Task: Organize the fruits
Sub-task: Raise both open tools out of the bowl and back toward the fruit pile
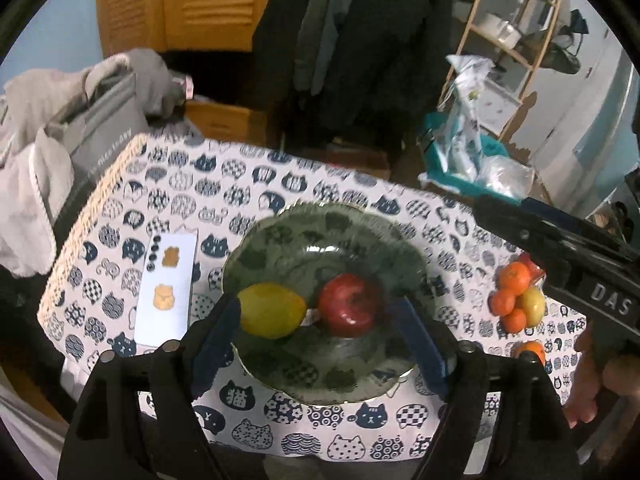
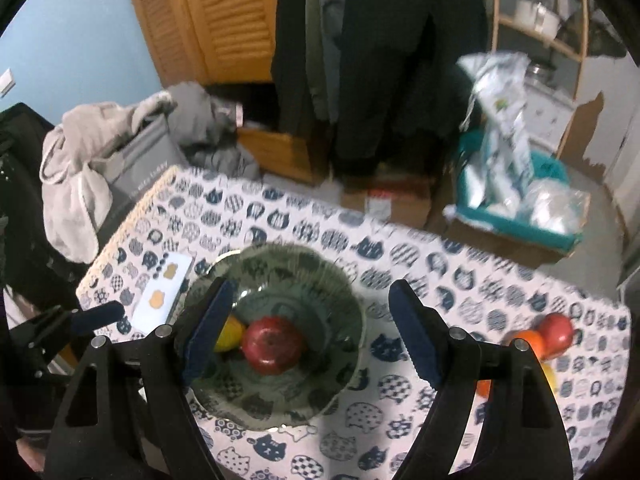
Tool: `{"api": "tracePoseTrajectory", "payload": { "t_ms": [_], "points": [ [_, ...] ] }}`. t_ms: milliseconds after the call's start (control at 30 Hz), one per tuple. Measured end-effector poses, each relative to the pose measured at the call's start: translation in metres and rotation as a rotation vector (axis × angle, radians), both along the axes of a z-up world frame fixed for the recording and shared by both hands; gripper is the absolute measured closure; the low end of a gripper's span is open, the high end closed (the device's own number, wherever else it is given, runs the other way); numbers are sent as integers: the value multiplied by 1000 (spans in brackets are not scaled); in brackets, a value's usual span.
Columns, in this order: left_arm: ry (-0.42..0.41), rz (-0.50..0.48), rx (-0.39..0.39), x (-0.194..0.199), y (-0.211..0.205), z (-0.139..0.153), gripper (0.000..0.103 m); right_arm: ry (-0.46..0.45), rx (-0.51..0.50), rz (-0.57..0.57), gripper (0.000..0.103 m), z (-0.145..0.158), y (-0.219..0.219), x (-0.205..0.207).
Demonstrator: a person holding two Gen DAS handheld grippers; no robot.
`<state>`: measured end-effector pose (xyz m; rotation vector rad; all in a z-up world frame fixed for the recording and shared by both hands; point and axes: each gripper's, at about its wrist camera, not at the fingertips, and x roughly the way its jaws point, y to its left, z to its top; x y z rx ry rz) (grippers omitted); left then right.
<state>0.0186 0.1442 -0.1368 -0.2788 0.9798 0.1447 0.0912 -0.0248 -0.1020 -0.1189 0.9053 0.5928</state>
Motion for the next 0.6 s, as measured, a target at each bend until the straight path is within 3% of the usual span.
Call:
{"api": "tracePoseTrajectory", "payload": {
  "t_ms": [267,600],
  "points": [
    [-96,-11,29,-12,-12,37,16,-117,25,-37,22,44,-33,-24],
    [-174,-25,77,-25,-29,65,9,-206,31,-83,18,71,-75,-48]
  ]
}}
